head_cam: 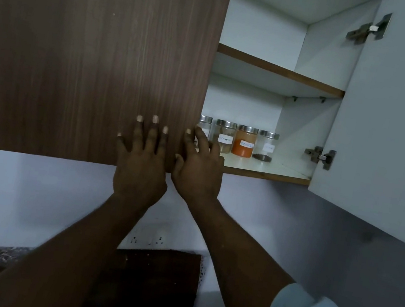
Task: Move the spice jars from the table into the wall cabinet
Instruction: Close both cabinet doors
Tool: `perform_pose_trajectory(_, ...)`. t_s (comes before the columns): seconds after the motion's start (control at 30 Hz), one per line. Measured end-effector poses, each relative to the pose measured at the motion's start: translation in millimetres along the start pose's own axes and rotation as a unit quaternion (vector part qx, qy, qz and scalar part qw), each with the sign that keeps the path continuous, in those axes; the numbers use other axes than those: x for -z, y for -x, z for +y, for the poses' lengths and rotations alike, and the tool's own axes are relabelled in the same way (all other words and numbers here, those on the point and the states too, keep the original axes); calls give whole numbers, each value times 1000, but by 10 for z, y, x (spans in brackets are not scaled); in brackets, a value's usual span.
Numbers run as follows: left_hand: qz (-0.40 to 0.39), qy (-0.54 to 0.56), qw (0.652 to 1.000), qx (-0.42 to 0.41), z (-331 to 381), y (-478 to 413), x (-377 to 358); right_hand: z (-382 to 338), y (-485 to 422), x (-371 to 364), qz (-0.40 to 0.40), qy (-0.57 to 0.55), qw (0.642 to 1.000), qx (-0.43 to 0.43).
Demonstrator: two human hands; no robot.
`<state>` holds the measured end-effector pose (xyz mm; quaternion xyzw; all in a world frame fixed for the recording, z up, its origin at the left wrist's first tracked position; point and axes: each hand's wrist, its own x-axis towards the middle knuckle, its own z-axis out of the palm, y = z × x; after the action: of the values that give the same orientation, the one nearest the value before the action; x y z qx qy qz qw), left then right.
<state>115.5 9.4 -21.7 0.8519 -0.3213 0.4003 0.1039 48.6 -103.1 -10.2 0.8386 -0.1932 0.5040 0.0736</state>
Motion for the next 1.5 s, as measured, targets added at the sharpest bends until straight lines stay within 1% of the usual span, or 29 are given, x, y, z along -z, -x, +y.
perform_pose_trajectory(0.13, 0, 9, 1000, 11, 67, -13, 25, 76, 26, 33, -39, -6, 999, 15)
perform_pose_trajectory(0.23, -4, 52, 999, 11, 187, -18, 136, 151, 30, 149, -77, -39, 996, 16)
perform_pose_trajectory(0.3, -8, 70, 997, -22, 296, -8, 215, 226, 58, 268, -84, -63, 994, 3)
perform_pose_trajectory(0.4, -4, 112, 990, -89, 486, 38, 346, 380, 150, 511, -63, -83, 994, -13)
perform_pose_trajectory(0.57, -23, 224, 957, -181, 894, 60, 629, 719, 352, 1032, -31, -72, 995, -55)
perform_pose_trajectory(0.7, -3, 316, 914, -253, 1346, 87, 925, 1107, 558, 1558, 21, -19, 994, -103)
perform_pose_trajectory(0.87, -4, 364, 872, -328, 2099, 160, 1353, 1570, 811, 2326, 90, 58, 981, -160)
perform_pose_trajectory(0.97, 9, 394, 846, -358, 2559, 270, 1597, 1831, 948, 2793, 113, 113, 970, -184)
perform_pose_trajectory(1.03, 22, 408, 832, -374, 2847, 345, 1749, 2007, 1049, 3085, 121, 153, 961, -197)
perform_pose_trajectory(1.13, 18, 428, 815, -390, 3236, 457, 1952, 2260, 1202, 3451, 151, 216, 943, -203)
perform_pose_trajectory(1.23, 6, 426, 809, -404, 3560, 564, 2081, 2518, 1338, 3682, 164, 249, 922, -246)
perform_pose_trajectory(1.33, -11, 413, 812, -413, 3780, 624, 2115, 2789, 1473, 3813, 158, 205, 909, -325)
perform_pose_trajectory(1.37, -16, 407, 814, -415, 3833, 637, 2109, 2887, 1520, 3838, 145, 183, 907, -349)
perform_pose_trajectory(1.43, -24, 398, 818, -415, 3916, 655, 2094, 3079, 1600, 3863, 87, 114, 904, -404)
perform_pose_trajectory(1.5, -34, 402, 818, -411, 3966, 650, 2070, 3218, 1655, 3828, 32, 15, 893, -448)
